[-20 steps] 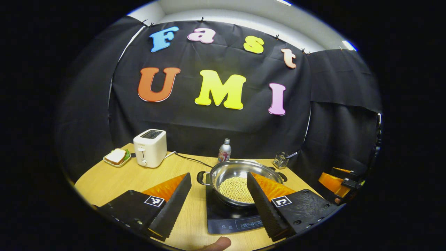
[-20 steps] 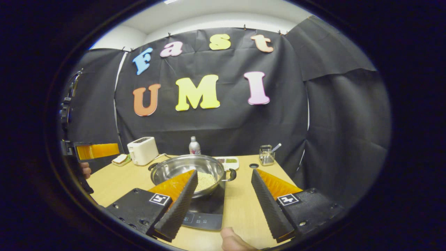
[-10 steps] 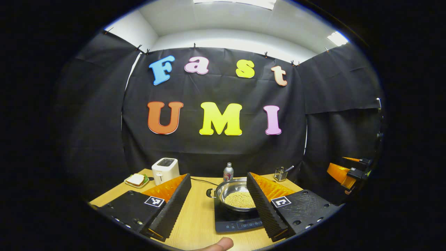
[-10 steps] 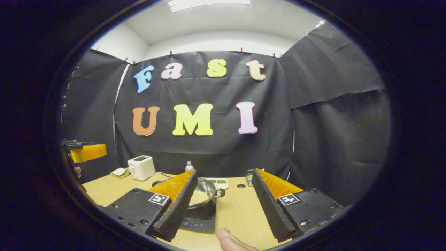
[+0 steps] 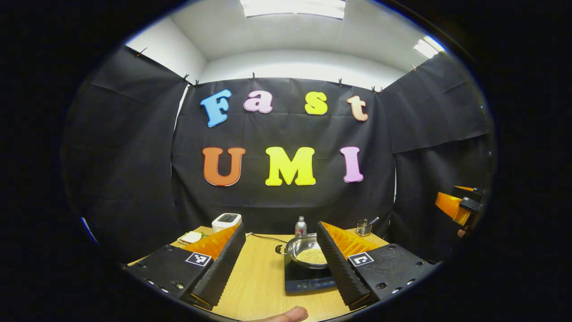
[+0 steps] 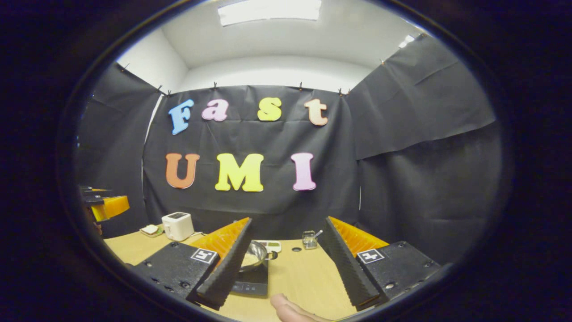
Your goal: First push the handle of the pot to place it horizontally, then grasp the pot with both hands and set it on the induction cooktop.
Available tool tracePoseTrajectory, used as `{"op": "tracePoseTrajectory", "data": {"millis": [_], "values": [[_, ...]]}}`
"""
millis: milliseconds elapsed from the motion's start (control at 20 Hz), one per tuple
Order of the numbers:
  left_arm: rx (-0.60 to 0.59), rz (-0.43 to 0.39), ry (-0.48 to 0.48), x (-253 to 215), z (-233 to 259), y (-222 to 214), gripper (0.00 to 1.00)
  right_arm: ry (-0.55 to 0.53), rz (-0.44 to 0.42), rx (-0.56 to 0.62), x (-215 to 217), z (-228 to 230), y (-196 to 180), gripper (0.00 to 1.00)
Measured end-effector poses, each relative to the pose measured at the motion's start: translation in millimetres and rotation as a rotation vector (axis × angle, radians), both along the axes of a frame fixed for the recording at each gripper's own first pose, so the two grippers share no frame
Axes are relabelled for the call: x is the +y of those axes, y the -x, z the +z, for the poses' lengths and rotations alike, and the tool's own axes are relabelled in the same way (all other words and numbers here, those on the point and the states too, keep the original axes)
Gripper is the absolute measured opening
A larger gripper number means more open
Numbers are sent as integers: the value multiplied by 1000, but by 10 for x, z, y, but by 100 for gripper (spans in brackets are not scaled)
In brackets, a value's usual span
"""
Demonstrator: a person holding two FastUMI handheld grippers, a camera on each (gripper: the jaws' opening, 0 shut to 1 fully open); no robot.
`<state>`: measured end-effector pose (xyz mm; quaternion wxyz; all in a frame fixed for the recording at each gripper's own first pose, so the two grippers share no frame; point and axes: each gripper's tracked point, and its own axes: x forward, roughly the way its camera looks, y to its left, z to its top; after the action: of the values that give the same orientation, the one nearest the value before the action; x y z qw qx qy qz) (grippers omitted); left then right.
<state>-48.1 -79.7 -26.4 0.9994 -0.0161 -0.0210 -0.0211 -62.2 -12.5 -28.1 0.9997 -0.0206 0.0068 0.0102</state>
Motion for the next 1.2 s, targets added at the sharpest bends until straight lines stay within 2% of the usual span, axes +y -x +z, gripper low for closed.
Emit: {"op": "tracePoseTrajectory", "data": {"millis": [200, 400, 650, 1200], "values": [[-6, -4, -1, 24, -12, 37, 95, -23, 4, 3, 17, -42, 9, 99], [4, 17, -13, 83, -88, 42, 95, -51, 50, 4, 122, -88, -16, 97], [18, 18, -28, 71, -129, 25, 95, -42, 27, 26, 54, -161, -51, 97], [10, 27, -47, 75, -117, 33, 95, -44, 44, 13, 85, -141, -75, 97]]}}
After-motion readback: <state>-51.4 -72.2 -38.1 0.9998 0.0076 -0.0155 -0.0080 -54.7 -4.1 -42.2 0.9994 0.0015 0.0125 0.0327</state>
